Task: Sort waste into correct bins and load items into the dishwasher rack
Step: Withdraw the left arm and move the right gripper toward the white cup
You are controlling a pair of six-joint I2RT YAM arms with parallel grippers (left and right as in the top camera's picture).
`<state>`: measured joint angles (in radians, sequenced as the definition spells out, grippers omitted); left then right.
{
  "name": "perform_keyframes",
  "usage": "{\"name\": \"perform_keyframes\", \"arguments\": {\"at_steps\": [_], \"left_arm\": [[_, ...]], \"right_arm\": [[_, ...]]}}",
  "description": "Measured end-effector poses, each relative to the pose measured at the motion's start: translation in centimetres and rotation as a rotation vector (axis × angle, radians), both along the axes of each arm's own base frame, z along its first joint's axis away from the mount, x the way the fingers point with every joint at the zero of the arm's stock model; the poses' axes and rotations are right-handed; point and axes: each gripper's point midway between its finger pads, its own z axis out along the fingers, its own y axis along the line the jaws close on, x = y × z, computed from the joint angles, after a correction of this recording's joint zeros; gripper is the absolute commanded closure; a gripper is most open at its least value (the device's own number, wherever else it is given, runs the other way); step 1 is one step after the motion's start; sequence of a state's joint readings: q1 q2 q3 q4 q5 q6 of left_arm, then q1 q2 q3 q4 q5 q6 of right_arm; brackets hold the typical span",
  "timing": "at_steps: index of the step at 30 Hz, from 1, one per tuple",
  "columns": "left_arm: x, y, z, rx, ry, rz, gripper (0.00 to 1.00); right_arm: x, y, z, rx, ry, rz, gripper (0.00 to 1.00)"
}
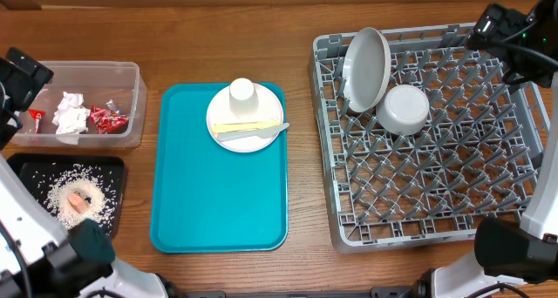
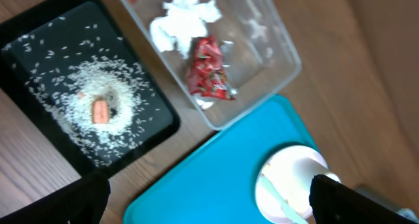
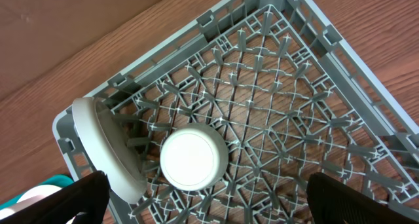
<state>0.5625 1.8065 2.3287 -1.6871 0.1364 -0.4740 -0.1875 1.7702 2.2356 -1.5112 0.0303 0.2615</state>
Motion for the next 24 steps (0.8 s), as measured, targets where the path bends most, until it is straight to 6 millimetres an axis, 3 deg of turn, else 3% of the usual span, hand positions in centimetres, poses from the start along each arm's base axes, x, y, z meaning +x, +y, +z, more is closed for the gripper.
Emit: {"name": "perform_keyframes", "arguments": {"at_steps": [7, 12, 15, 18, 21, 24], "left_arm": [[-2.1, -4.2, 5.3, 0.007, -0.189, -0.131, 0.0], [-7.2, -7.8, 8.3, 0.089, -0.29, -0.193, 0.0], [-10.7, -9.4, 7.5, 0.107, -0.277, -0.169, 0.0], [-13.2, -9.4, 5.2, 0.114, -0.207, -0.083, 0.0], [-14.0, -8.0, 2.9, 0.113, -0.127, 0.033, 0.0], [-13.4, -6.5, 1.5, 0.113, -0.086, 0.116, 0.0]], "right_arm": [[0.0, 0.0, 0.0, 0.0, 0.0, 0.001, 0.0], [0.0, 0.0, 0.0, 0.0, 0.0, 0.0, 0.0], [0.0, 0.0, 0.0, 0.0, 0.0, 0.0, 0.0], [0.0, 0.0, 0.0, 0.001, 0.001, 0.0, 0.0], [0.0, 0.0, 0.0, 0.0, 0.001, 0.0, 0.0], [0.0, 0.0, 0.0, 0.0, 0.001, 0.0, 0.0]]}}
